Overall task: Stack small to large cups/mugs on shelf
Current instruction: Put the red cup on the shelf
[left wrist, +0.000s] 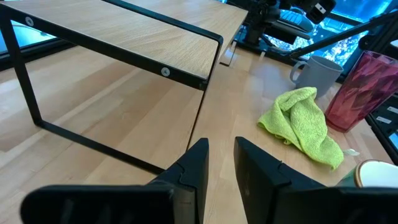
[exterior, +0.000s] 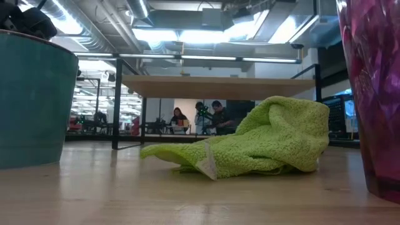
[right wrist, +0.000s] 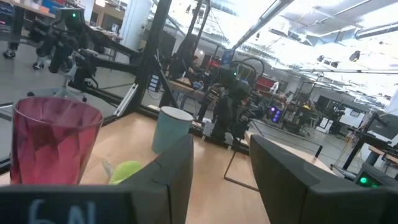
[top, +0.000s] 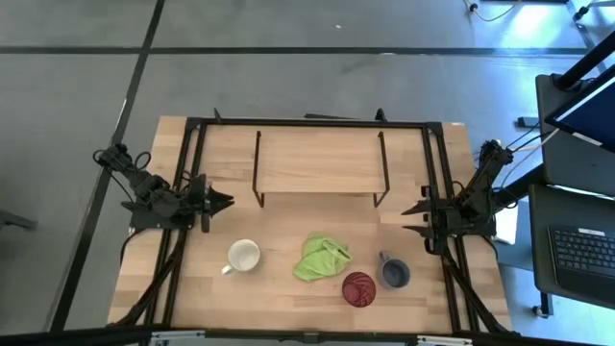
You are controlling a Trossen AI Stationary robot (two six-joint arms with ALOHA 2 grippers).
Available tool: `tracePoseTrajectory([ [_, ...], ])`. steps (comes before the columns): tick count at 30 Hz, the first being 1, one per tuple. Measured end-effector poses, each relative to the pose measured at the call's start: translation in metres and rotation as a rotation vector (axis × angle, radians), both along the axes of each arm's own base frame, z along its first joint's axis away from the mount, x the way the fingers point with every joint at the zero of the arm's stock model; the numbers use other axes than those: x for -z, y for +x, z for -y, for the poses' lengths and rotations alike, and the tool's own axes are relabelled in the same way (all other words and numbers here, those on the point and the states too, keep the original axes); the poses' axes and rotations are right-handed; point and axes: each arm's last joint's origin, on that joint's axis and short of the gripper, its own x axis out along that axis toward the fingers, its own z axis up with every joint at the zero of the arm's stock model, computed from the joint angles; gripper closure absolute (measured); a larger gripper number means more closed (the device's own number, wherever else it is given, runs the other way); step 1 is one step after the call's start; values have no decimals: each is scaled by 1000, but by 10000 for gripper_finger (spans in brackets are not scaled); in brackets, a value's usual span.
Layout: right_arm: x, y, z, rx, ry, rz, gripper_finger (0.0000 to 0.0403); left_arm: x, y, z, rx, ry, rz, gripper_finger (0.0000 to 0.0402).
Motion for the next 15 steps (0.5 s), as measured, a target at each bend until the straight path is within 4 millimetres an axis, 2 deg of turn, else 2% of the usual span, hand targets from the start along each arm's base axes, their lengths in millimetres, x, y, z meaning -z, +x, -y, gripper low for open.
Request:
tracePoseTrajectory([
  [11,0,0,0,4,-2,1,244,0,0,0,0,0,0,330],
  [15,-7,-1,3,29,94,42,244,0,0,-1,-14,27,0,330],
])
